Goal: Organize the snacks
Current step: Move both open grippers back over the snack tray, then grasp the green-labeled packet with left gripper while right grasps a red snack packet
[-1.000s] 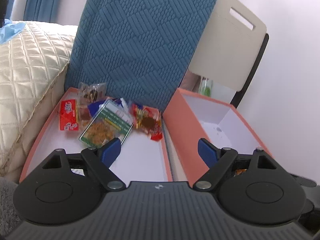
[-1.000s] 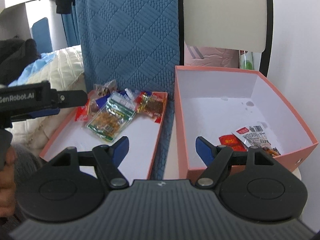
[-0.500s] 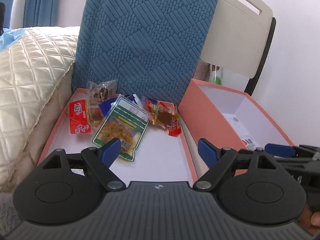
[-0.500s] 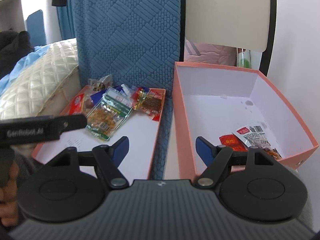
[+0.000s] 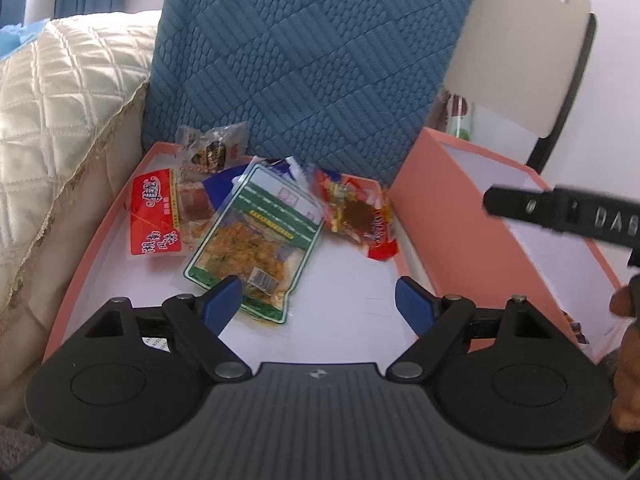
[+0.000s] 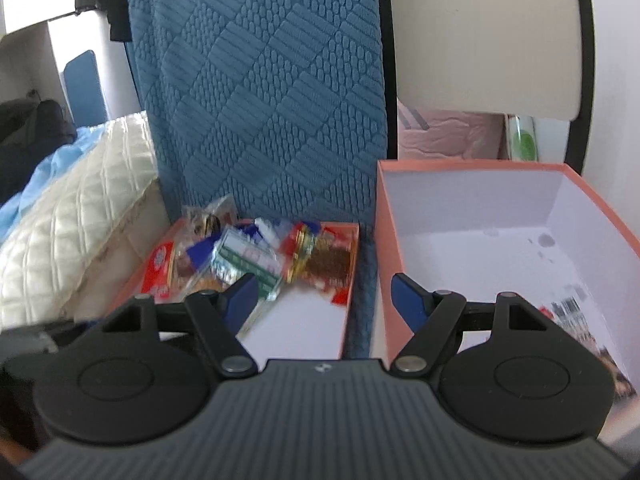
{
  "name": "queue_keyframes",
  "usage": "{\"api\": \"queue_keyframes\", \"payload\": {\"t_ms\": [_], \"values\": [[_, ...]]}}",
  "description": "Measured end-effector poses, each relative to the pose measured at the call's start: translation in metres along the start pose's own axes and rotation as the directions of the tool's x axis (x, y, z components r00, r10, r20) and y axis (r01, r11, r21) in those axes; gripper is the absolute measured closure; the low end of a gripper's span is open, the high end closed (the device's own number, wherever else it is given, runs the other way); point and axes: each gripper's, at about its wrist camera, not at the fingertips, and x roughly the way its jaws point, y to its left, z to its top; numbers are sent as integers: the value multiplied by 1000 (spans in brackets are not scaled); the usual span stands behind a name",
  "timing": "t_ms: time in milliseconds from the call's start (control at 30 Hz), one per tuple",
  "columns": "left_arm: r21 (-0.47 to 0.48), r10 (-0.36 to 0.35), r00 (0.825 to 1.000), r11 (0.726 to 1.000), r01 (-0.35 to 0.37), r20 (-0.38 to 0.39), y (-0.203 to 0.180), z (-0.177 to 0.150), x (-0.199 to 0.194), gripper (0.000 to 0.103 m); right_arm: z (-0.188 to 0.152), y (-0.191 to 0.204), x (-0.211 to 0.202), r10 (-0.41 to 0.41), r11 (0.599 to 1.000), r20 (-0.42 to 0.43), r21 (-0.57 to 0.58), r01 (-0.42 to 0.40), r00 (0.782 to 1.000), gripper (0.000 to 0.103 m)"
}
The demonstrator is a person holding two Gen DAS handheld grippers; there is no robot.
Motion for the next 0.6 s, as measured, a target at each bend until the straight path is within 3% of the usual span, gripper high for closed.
{"api": "queue_keyframes", "payload": {"t_ms": [367,600], "values": [[6,39,996,999,-39,-74,10,21,44,16,35,-9,56,101,994,-50,-28,-103,994,28],[89,72,987,994,-59,-147,13,37,79,16,55,1,104,171,983,-127,-52,-179,977,28]]}}
